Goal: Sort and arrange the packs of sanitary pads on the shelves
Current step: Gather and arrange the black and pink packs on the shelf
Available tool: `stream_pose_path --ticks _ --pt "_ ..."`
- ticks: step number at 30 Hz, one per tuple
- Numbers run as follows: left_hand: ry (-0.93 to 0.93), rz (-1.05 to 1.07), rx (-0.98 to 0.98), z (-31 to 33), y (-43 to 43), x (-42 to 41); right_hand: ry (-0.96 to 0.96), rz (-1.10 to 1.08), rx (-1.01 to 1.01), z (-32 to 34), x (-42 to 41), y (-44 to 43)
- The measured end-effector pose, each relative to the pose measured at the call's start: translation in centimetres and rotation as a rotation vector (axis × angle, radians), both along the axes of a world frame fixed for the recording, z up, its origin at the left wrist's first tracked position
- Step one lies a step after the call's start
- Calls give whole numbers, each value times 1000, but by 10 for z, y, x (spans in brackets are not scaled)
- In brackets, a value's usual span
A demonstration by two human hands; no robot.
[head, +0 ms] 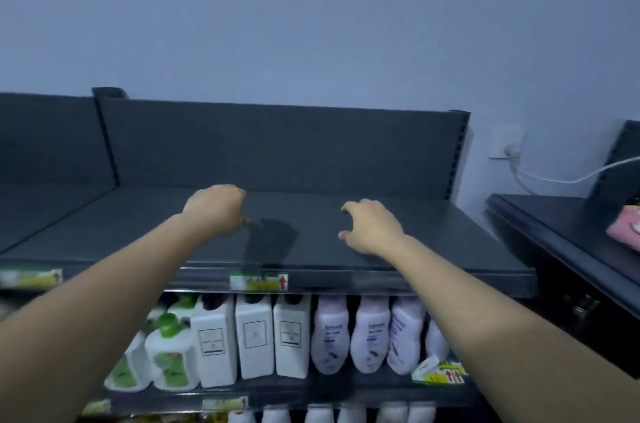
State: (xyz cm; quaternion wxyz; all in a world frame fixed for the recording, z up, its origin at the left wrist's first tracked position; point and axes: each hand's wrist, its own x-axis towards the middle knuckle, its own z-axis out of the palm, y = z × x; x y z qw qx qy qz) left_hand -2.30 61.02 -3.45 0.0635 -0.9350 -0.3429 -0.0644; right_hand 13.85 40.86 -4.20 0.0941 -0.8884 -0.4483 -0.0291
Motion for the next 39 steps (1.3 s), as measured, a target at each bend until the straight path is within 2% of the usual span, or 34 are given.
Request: stream_pose_path --ticks 8,20,28,39 --pt "14 247 6 -3 87 -152 4 254 -11 1 -104 129" --pt "16 460 53 6 212 -353 19 471 -8 0 -275 316" --pt "32 578 12 -9 283 -430 19 590 -28 -10 -350 413" --pt "22 708 49 -17 400 -483 28 723 -21 -20 -400 566"
